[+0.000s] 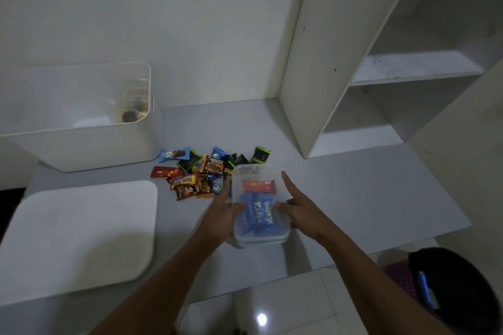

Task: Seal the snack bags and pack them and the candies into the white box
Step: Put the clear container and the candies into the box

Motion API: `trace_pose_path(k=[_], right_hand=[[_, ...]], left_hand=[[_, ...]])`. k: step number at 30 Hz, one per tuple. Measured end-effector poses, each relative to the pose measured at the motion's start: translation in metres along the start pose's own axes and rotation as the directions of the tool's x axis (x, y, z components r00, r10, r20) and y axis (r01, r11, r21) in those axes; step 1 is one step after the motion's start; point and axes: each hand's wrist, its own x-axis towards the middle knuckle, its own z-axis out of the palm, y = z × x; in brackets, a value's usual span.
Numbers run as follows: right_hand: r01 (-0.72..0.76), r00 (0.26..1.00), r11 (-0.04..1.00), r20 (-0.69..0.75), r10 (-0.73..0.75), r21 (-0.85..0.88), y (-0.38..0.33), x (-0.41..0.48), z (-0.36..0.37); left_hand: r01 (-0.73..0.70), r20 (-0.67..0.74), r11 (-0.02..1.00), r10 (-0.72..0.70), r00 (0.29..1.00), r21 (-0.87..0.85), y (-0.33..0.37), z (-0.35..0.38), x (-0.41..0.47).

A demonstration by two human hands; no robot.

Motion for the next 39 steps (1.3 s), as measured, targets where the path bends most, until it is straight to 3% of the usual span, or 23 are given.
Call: trace_pose_path(k=[7,19,30,39], right_hand=[[0.097,0.990,0.991,0.096,-0.106,0.092,-0.077,-0.014,0.000],[0.292,0.934,0.955,0.198,-0.297,0.055,-0.253,-0.002,0.065],[0.345,0.894,0.937,0.286,-0.346,0.054,-0.381,0.086,0.199],[0.225,0.951,0.974,0.213,-0.224,0.022,-0.393,0.174,0.279]], left_hand=[[-0.053,-0.050,0.996,0.057,0.997,0.069,0.057,-0.044,-0.027],[-0.173,-0.242,0.970,0.212,0.947,0.172,0.181,-0.175,-0.081],[-0.095,-0.316,0.986,0.134,0.939,0.137,0.247,-0.348,-0.055],[0.106,-0.297,0.981,-0.054,0.953,0.161,0.245,-0.437,0.027]])
